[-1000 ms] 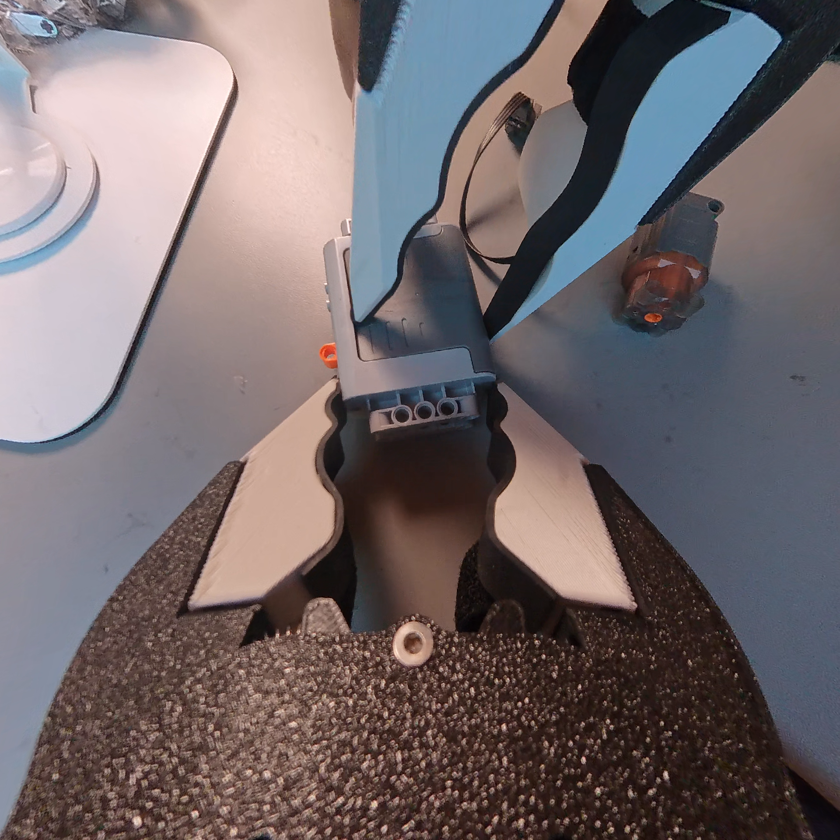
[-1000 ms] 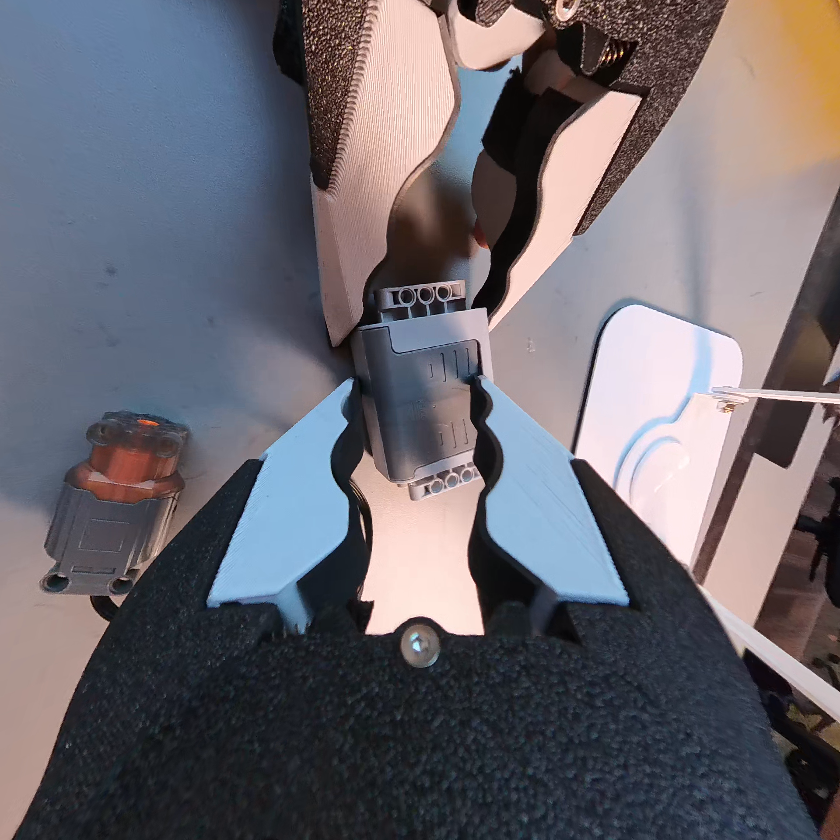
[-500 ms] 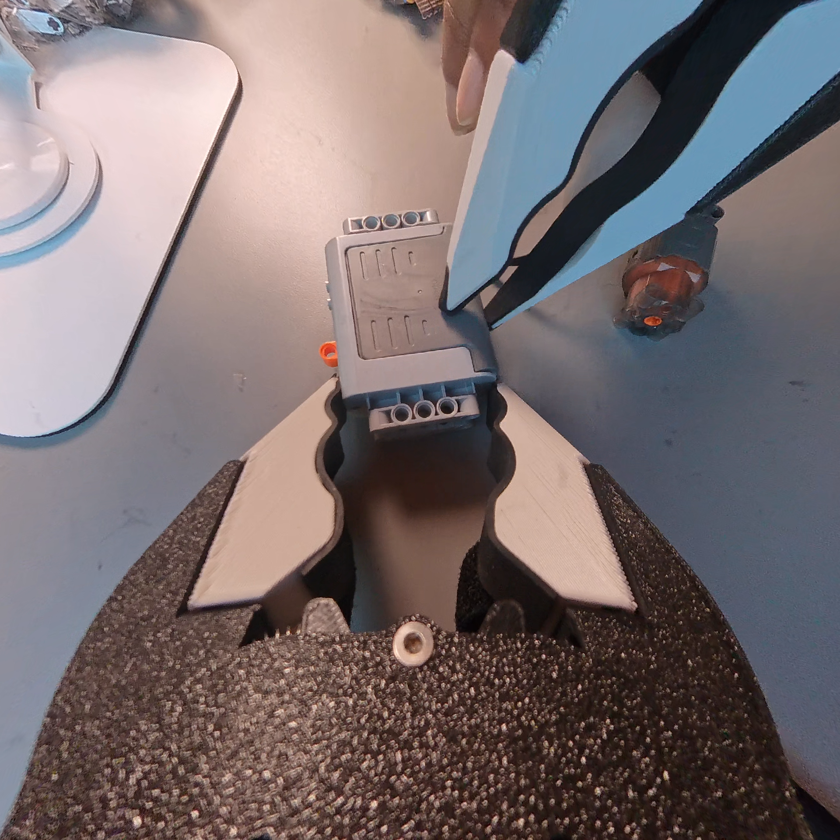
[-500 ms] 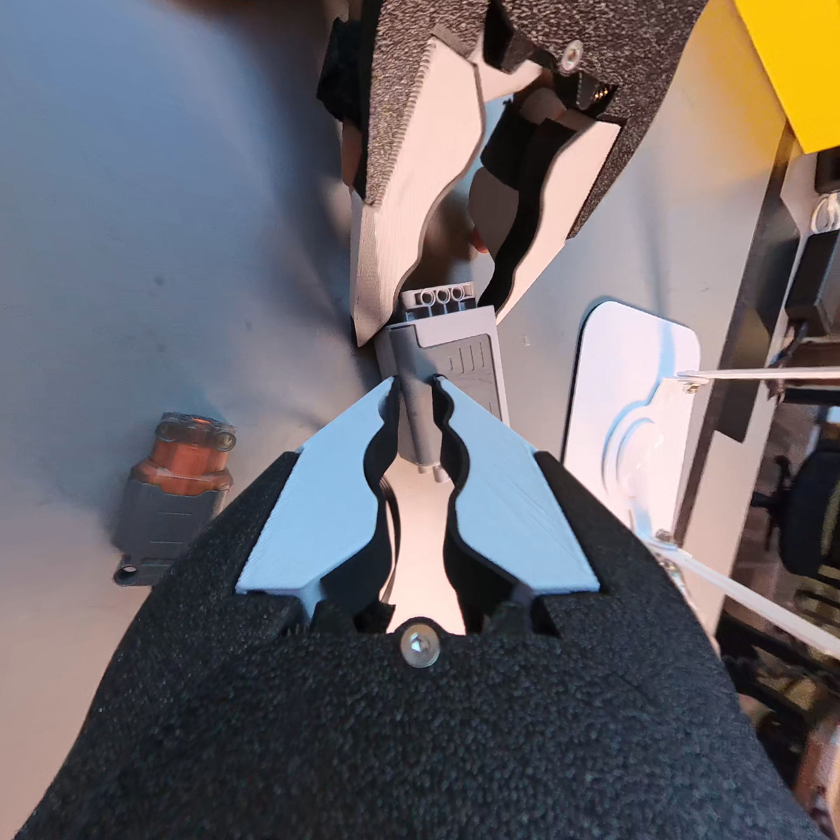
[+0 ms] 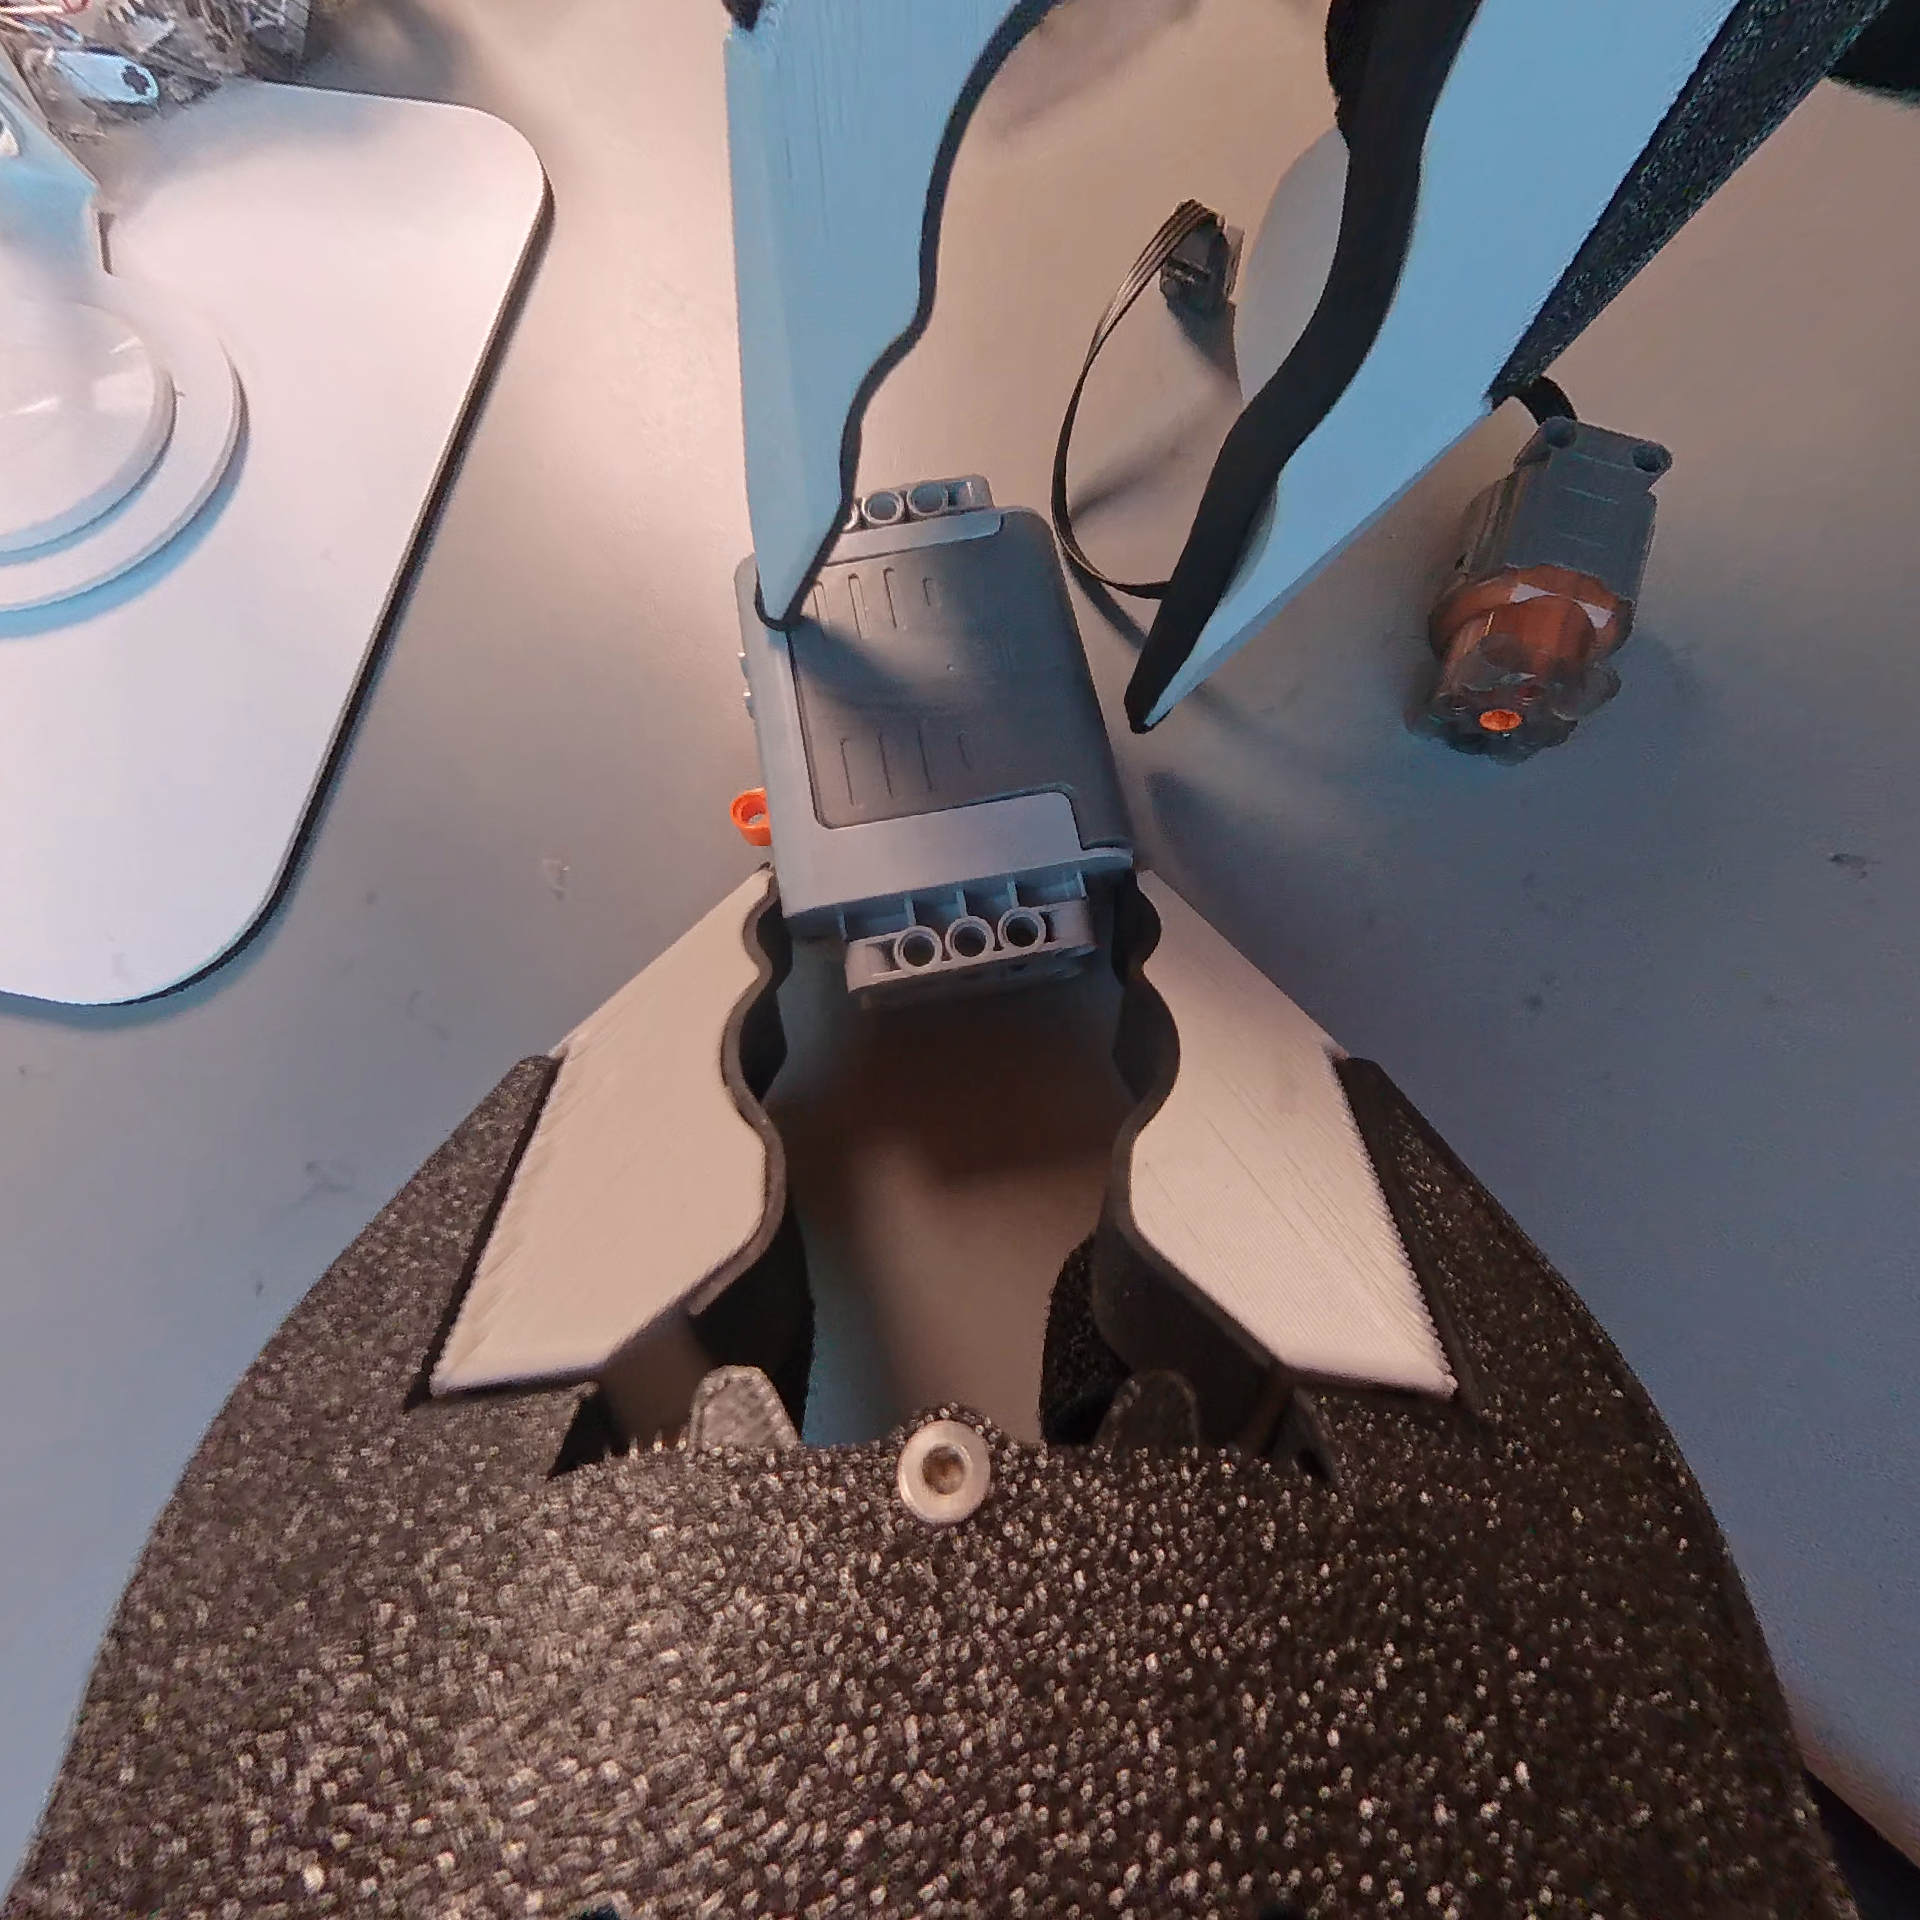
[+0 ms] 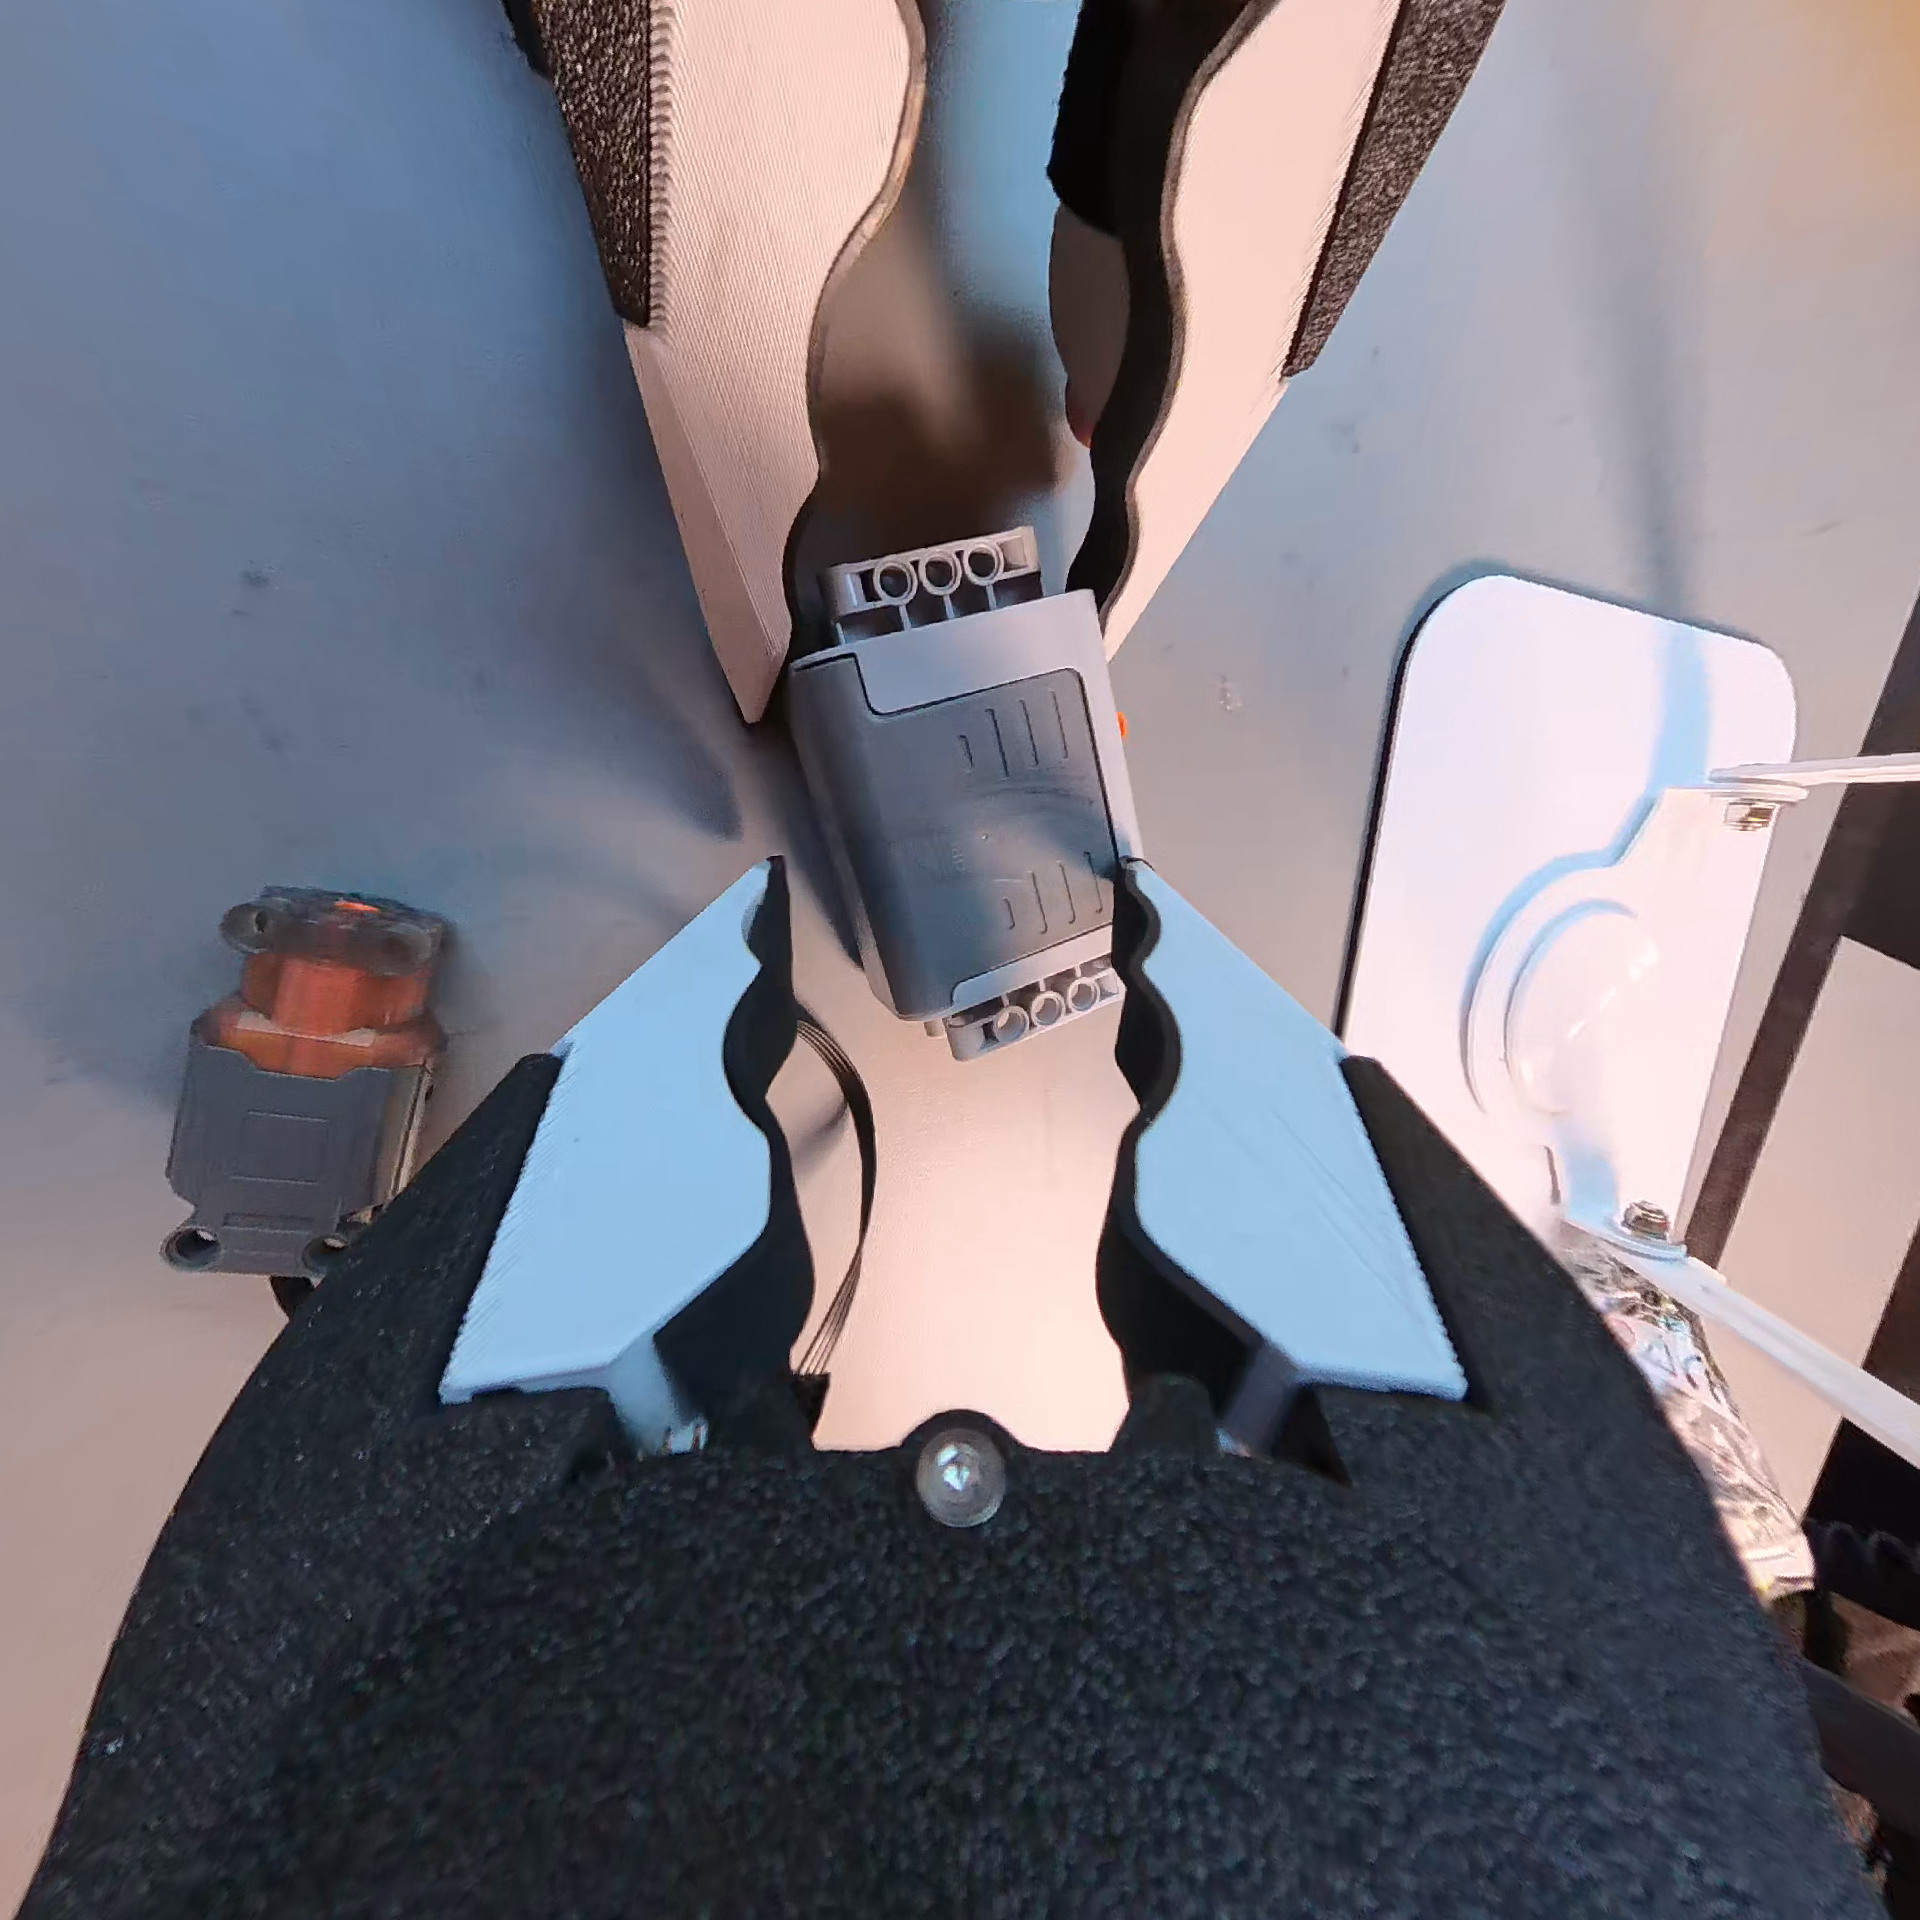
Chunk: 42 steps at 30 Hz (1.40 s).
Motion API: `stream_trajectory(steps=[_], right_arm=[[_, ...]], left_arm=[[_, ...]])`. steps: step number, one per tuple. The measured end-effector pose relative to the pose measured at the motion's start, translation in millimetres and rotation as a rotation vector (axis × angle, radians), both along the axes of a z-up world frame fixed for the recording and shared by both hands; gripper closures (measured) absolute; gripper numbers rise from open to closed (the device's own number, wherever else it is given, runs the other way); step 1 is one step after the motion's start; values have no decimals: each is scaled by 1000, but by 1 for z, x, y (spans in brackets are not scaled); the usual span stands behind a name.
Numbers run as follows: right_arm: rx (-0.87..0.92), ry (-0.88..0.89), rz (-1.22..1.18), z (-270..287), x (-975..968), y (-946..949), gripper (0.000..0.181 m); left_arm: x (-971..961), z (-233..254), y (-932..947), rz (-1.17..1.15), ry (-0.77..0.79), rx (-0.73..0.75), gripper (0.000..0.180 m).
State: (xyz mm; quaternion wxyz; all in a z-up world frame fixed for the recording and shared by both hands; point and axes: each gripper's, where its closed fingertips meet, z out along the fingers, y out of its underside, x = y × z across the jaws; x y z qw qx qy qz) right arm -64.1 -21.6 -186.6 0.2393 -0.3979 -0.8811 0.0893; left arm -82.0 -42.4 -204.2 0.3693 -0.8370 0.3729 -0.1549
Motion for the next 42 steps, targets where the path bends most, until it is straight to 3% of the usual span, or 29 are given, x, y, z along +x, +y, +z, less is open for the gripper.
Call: stream_trajectory(steps=[6, 23, 42], right_arm=[[-37, 17, -24, 2, 0, 0, 136], [90, 21, 23, 6, 19, -15, 149], [173, 266, 45, 20, 31, -23, 171]], left_arm=[[0, 0, 0, 17, -13, -23, 120], [-1, 0, 1, 29, -34, -34, 120], [-4, 0, 0, 30, -22, -23, 120]])
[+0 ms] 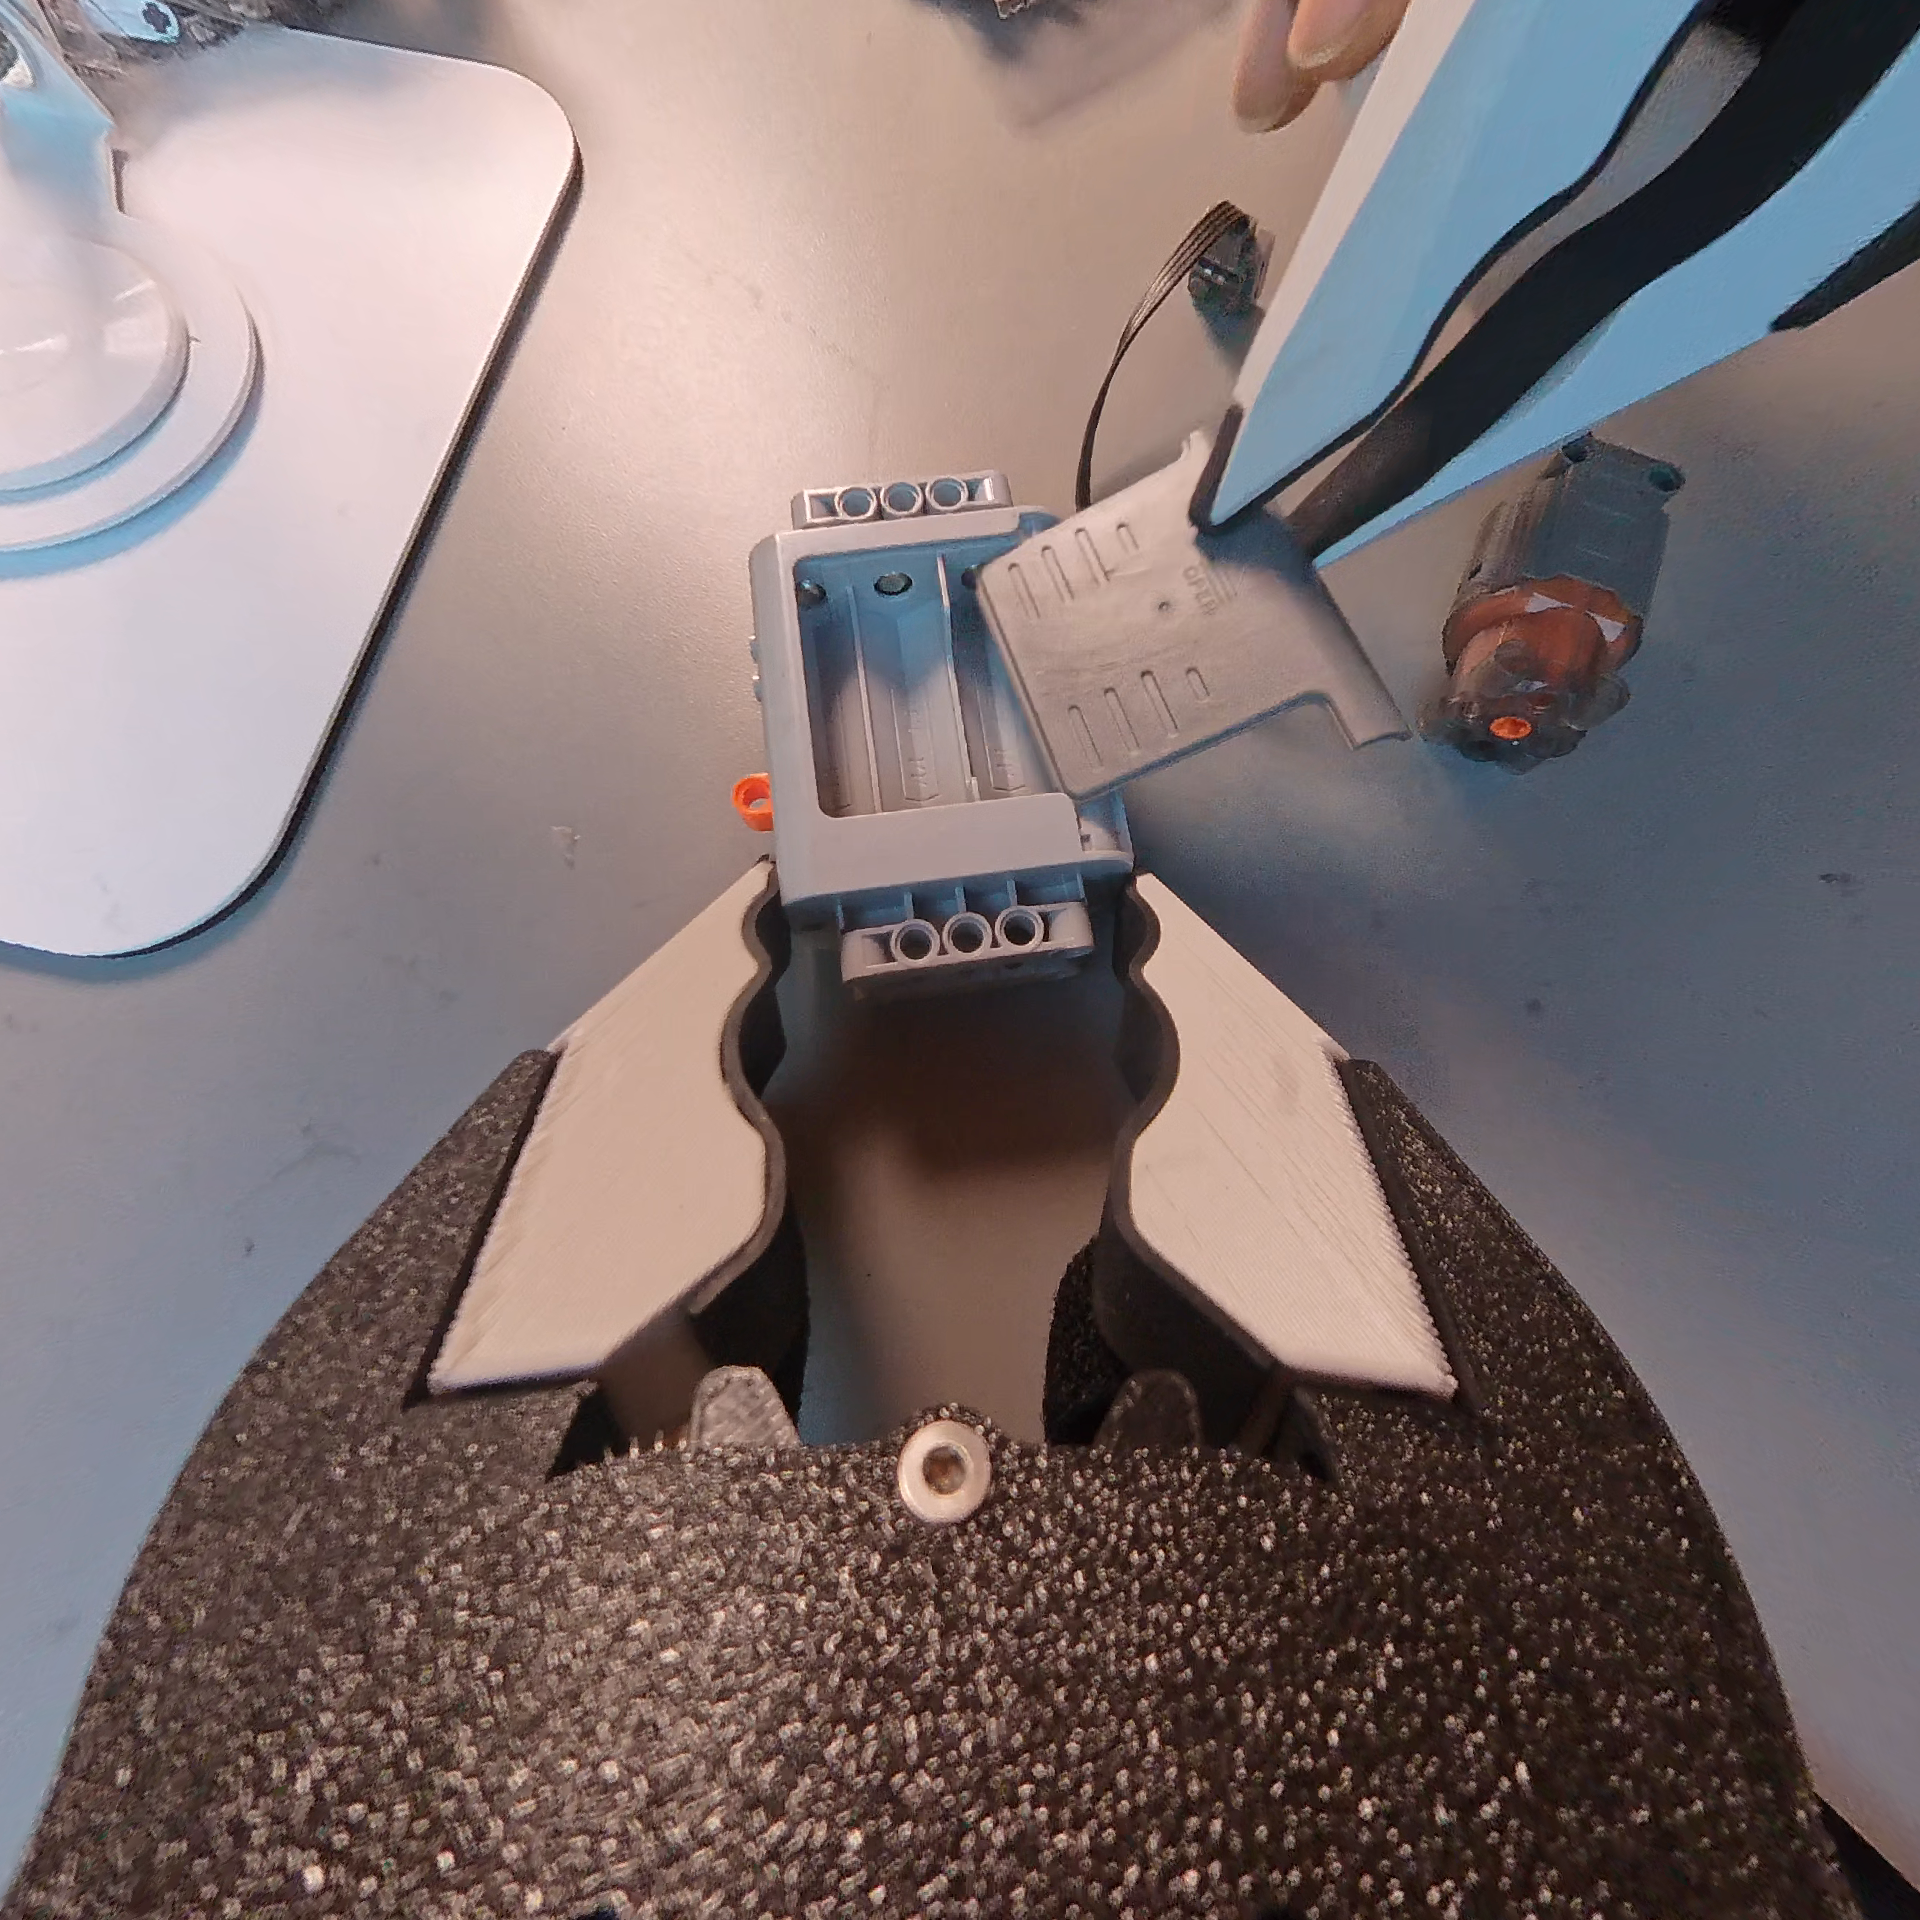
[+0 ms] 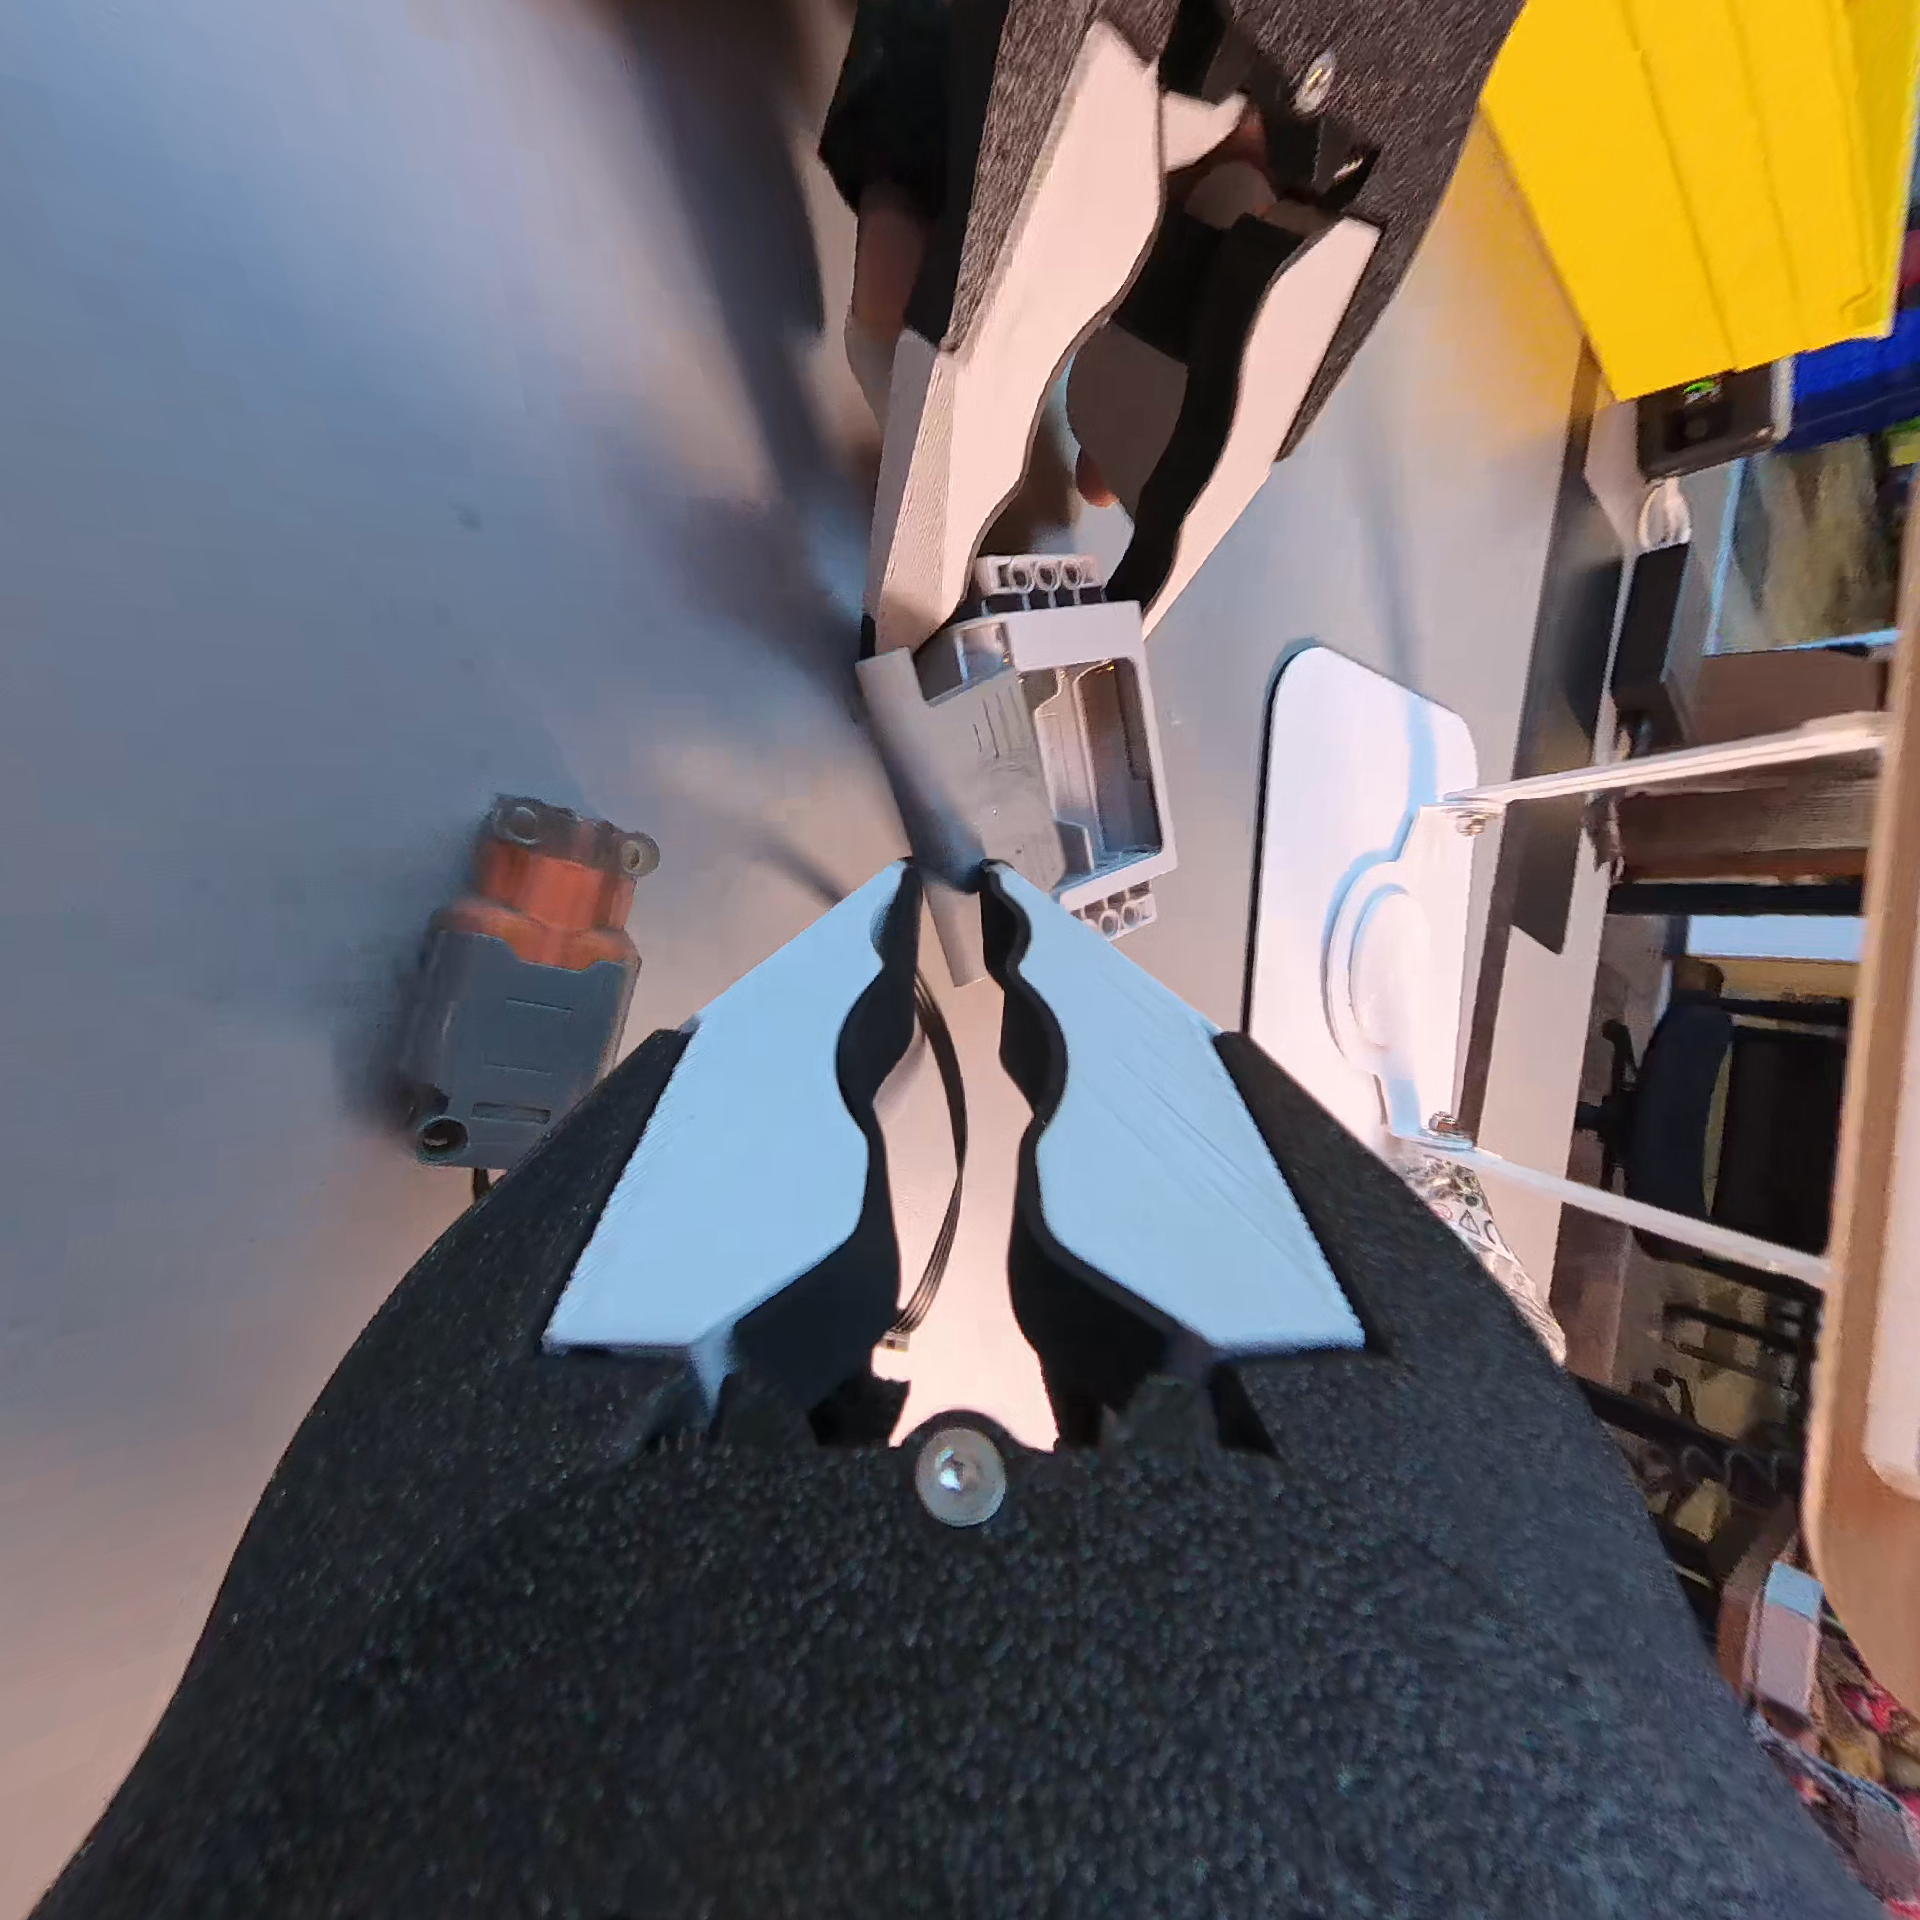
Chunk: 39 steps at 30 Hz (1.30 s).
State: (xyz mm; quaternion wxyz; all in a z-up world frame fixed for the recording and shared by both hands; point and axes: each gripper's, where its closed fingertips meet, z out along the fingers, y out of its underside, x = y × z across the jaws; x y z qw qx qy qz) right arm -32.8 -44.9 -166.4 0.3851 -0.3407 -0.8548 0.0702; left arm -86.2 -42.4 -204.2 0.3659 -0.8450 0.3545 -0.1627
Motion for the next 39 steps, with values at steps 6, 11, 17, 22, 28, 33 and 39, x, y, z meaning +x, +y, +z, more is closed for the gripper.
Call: stream_trajectory(steps=[6, 11, 17, 22, 28, 33, 39], right_arm=[[-107, 94, -82, 17, 4, 4, 175], [-566, 232, -283, 39, 5, 17, 180], [-753, 290, -406, 44, 15, 36, 179], [-776, 315, -467, 45, 19, 49, 179], [-757, 307, -527, 38, 18, 64, 179], [-755, 165, -622, 11, 12, 86, 179], [-765, 12, -734, -25, 13, 103, 176]], left_arm=[[0, 0, 0, -2, -1, -2, 119], [0, 0, 0, -3, -3, -1, 119], [0, 2, -2, -7, -36, -23, 120], [-3, 21, -3, 35, -269, -126, 121], [-15, 25, 1, 99, -409, -220, 121], [-15, 28, 0, 110, -484, -271, 121], [-18, 24, 0, 117, -417, -241, 120]])
